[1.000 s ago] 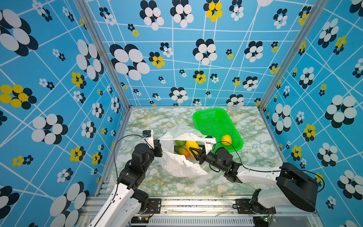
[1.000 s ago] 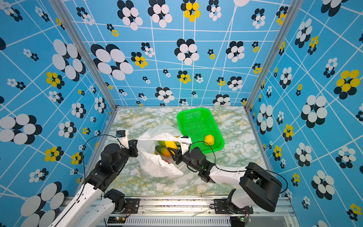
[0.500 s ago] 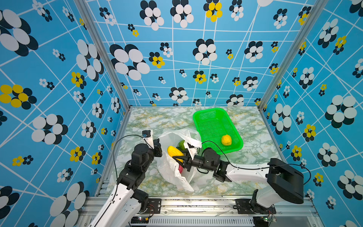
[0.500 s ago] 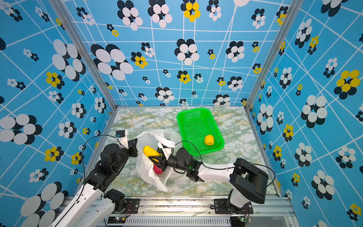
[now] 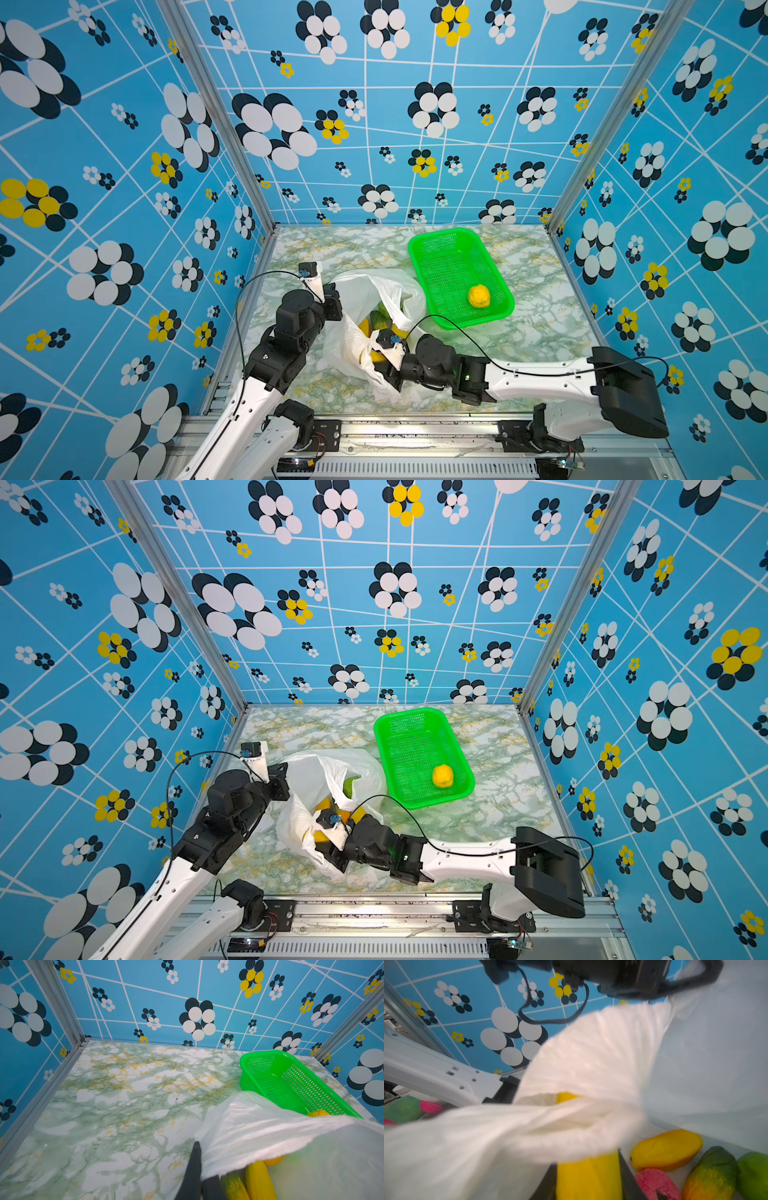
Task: Untie the knot of the plastic bag and take out the fruit
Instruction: 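Lift the long yellow fruit up out of the bag mouth with the right gripper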
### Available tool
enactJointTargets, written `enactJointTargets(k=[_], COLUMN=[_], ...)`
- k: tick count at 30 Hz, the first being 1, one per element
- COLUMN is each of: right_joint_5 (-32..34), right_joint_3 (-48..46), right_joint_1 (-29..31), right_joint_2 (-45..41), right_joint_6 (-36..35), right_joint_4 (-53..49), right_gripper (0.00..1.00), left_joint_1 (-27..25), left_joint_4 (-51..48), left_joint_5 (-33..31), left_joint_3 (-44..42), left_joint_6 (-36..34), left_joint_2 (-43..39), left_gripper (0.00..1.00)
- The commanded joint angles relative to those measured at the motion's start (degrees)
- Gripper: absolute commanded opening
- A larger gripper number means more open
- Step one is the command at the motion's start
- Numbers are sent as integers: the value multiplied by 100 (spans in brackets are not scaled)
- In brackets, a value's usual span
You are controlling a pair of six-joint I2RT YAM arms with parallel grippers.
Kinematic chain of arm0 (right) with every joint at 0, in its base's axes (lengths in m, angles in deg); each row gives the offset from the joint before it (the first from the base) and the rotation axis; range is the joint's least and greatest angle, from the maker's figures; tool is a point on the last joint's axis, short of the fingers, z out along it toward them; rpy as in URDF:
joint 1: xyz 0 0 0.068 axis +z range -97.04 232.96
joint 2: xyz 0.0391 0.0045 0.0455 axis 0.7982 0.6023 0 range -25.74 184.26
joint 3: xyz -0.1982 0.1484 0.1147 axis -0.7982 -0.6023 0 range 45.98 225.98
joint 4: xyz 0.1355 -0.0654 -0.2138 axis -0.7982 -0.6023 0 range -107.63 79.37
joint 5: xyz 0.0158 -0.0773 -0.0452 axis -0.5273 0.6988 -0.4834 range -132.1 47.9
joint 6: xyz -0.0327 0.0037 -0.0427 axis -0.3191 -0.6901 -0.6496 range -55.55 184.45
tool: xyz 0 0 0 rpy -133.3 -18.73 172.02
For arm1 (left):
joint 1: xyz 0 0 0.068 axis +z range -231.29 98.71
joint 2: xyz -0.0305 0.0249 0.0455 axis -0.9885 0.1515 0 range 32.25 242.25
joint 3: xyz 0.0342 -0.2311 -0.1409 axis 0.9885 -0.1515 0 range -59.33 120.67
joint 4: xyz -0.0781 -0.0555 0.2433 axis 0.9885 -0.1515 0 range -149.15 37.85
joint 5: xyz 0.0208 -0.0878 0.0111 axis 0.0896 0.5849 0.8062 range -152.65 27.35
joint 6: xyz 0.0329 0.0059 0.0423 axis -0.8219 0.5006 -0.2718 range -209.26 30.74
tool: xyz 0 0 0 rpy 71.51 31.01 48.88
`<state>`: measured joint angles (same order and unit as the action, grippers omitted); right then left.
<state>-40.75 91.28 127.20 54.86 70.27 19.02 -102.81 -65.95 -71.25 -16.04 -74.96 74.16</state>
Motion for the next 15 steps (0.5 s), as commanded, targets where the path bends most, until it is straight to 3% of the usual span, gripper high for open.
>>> enactJointTargets(k=[1,4,8,10,13,15], right_joint_5=[1008,1734,2411,2336,1591,1404], right_joint_3=[183,360,941,1326,2159,2848], right_joint_1=[-28,-37,-72,-297,-763,-885], right_joint_2=[-429,-404,634,1225,1927,2365], right_joint_6=[-411,-504,-345,-37,517,505], right_joint_4=[-502,-692,-699,-601,-725,-932], right_gripper=[33,35,30,30,29,28], left_joint_1=[-56,-61,141,436,929,1073], left_joint_4=[-155,-167,218,211,-161,-259], left_joint_5=[30,-95,-99,18,536,609], left_joint_3=[472,990,1684,2301,3372,3874], left_joint_6=[-539,-1032,-1508,-1613,-1606,-1661], left_joint_2=[272,665,1377,1951,2674,2871], left_gripper=[0,0,0,0,0,0])
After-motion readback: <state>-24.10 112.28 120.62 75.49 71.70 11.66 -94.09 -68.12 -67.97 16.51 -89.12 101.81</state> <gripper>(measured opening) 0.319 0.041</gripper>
